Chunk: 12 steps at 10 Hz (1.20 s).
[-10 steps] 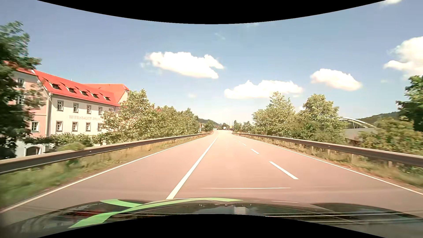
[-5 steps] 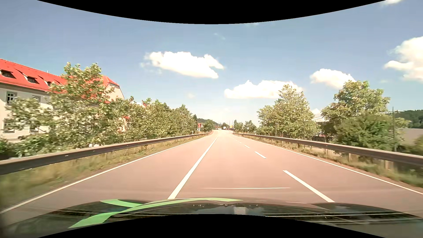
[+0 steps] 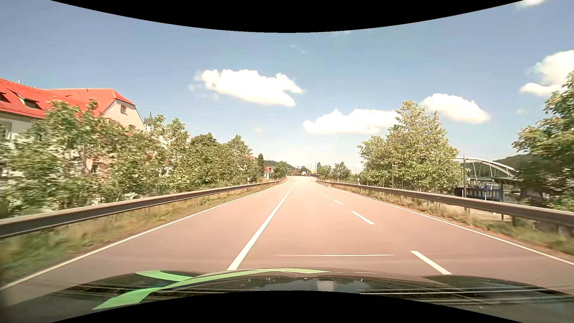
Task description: Follow the waypoints while adhering to traffic rules and regulations
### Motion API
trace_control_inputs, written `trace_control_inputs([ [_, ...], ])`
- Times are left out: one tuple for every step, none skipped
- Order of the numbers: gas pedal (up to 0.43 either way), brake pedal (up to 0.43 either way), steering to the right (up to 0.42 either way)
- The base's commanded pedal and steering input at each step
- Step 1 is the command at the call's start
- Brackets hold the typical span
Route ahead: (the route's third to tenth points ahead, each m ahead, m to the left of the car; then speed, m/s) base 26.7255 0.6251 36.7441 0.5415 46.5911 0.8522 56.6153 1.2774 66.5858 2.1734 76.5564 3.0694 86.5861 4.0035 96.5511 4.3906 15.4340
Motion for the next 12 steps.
trace_control_inputs([
  [0.067,0.000,0.003],
  [0.059,0.000,0.002],
  [0.047,0.000,0.001],
  [0.047,0.000,0.000],
  [0.047,0.000,0.000],
  [0.047,0.000,0.000],
  [0.059,0.000,0.000],
  [0.059,0.000,0.000],
  [0.059,0.000,0.000],
  [0.059,0.000,0.000],
  [0.059,0.000,0.000],
  [0.079,0.000,0.000],
])
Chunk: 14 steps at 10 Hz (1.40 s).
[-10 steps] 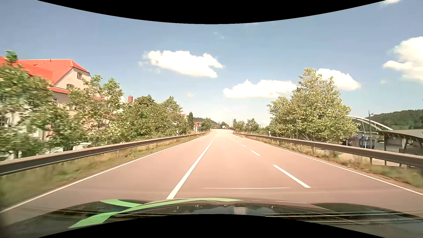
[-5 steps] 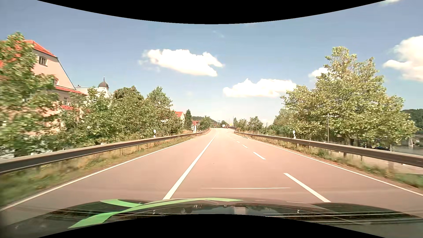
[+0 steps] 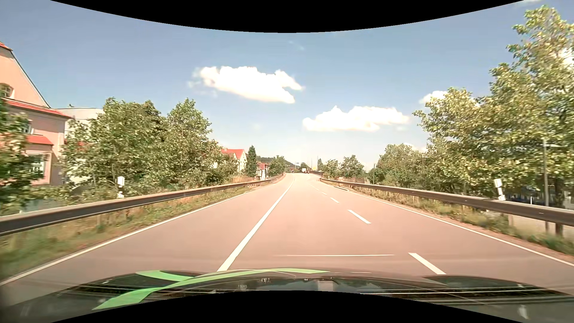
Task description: Follow the waypoints while adhering to traffic rules and regulations
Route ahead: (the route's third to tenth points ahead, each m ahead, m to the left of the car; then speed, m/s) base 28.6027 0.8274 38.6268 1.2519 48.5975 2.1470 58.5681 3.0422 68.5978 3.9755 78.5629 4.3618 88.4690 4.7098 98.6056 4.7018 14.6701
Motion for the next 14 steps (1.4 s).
trace_control_inputs([
  [0.079,0.000,0.000],
  [0.098,0.000,0.000],
  [0.098,0.000,0.001],
  [0.098,0.000,0.001],
  [0.110,0.000,0.002],
  [0.110,0.000,0.002],
  [0.110,0.000,0.000],
  [0.110,0.000,-0.002],
  [0.118,0.000,-0.001],
  [0.118,0.000,-0.001],
  [0.118,0.000,-0.001],
  [0.118,0.000,-0.001],
  [0.118,0.000,-0.002],
  [0.118,0.000,-0.002],
])
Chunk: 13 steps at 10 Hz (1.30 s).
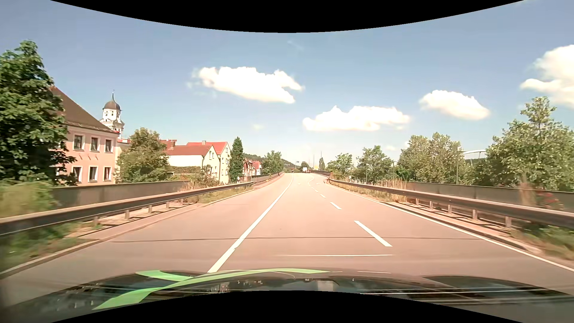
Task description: Follow the waypoints while adhering to traffic rules and regulations
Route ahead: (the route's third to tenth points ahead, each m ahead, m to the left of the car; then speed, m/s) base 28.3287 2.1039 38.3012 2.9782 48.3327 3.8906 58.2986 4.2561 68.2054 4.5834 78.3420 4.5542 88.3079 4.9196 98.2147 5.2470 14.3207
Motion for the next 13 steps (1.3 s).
trace_control_inputs([
  [0.138,0.000,-0.002],
  [0.138,0.000,-0.001],
  [0.150,0.000,-0.001],
  [0.150,0.000,-0.001],
  [0.150,0.000,-0.001],
  [0.150,0.000,-0.001],
  [0.150,0.000,-0.001],
  [0.150,0.000,-0.001],
  [0.150,0.000,-0.001],
  [0.138,0.000,-0.001],
  [0.118,0.000,-0.001],
  [0.110,0.000,-0.001],
  [0.110,0.000,-0.001],
])
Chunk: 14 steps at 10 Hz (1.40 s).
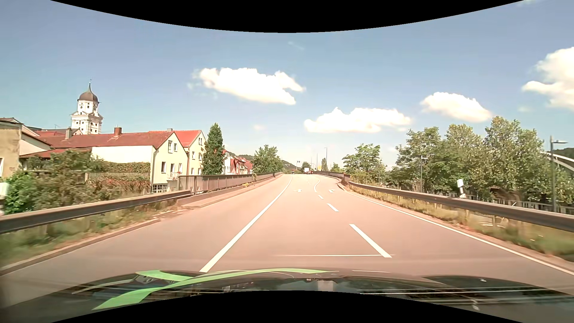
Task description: Follow the waypoints while adhering to traffic rules and regulations
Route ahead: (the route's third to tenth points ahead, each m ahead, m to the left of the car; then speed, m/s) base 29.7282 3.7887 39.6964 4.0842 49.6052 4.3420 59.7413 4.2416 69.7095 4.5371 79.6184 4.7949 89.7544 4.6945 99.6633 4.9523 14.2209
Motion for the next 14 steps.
trace_control_inputs([
  [0.118,0.000,-0.001],
  [0.118,0.000,-0.001],
  [0.130,0.000,-0.001],
  [0.138,0.000,-0.004],
  [0.150,0.000,-0.008],
  [0.157,0.000,-0.008],
  [0.169,0.000,-0.006],
  [0.169,0.000,-0.002],
  [0.169,0.000,-0.001],
  [0.169,0.000,0.000],
  [0.157,0.000,0.002],
  [0.150,0.000,0.003],
  [0.150,0.000,0.005],
  [0.150,0.000,0.002],
])
